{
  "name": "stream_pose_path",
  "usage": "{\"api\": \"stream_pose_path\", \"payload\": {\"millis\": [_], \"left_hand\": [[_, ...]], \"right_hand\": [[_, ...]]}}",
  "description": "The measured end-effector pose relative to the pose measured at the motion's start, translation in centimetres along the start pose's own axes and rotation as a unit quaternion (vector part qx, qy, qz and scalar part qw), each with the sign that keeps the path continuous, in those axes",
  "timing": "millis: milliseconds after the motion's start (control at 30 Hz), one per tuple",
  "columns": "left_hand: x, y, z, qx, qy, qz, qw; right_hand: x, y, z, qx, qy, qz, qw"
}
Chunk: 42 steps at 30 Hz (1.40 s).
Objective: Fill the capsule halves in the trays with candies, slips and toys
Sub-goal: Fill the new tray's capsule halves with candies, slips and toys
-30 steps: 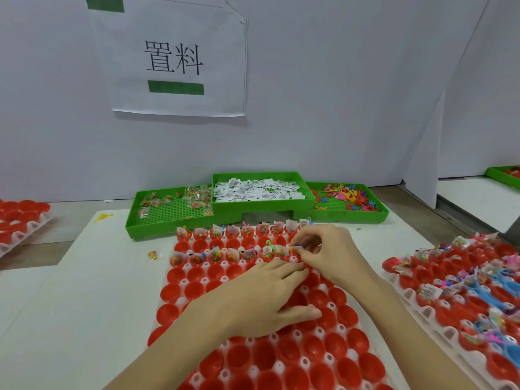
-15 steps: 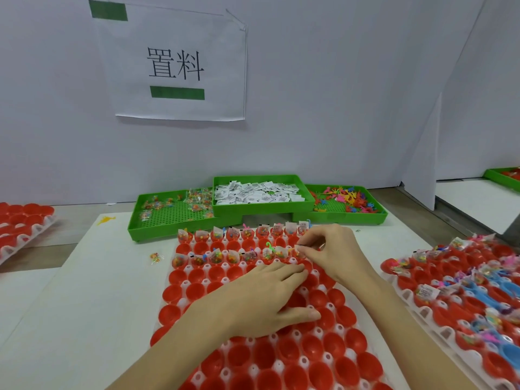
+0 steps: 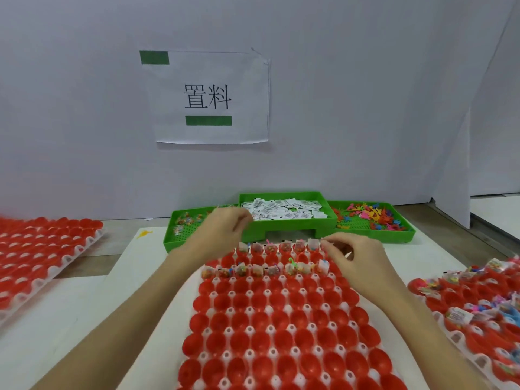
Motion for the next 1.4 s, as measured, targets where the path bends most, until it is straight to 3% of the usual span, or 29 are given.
{"api": "stream_pose_path", "payload": {"millis": [100,167,433,567,767,900,1067,1200,1400], "left_hand": [[-1.3,7.5,0.9,-0.114,-0.013,0.038,0.993],[-1.0,10.5,1.1,-0.145,0.004,0.048,0.988],[2.8,12.1,3.1,-0.111,0.069,0.038,0.991],[2.4,12.2,3.4,-0.126,0.013,0.062,0.99],[-1.2,10.2,0.4,-0.117,-0.134,0.033,0.984],[-2.6,9.1,-3.5,-0.132,-0.157,0.012,0.979],[-3.2,6.6,-8.9,-0.188,-0.258,-0.149,0.936],[-2.5,2.0,-11.9,-0.139,-0.258,-0.273,0.916],[-2.1,-0.8,-14.2,-0.088,-0.266,-0.318,0.906]], "right_hand": [[0.7,0.0,-0.1,-0.005,0.019,-0.006,1.0],[1.1,-0.1,-0.1,-0.003,0.031,-0.004,0.999],[1.8,0.3,-0.4,-0.023,0.051,0.003,0.998],[1.8,0.5,-0.5,-0.036,0.05,-0.003,0.998],[1.9,0.8,-0.6,-0.037,0.052,-0.011,0.998],[1.8,1.2,-1.0,-0.033,0.061,-0.009,0.998],[1.3,1.2,-1.0,-0.016,0.065,0.004,0.998],[0.9,1.6,-1.0,-0.004,0.047,0.027,0.999],[2.0,3.4,0.1,-0.03,0.015,0.006,0.999]]}}
Point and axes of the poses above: each hand's wrist, its own z-axis towards the middle knuckle, its own x-axis out of the palm, y = z × x, the point moved 8 cm from there along z, towards the middle knuckle, and after that the axes turned 12 degrees about x, right-handed, at the moved point
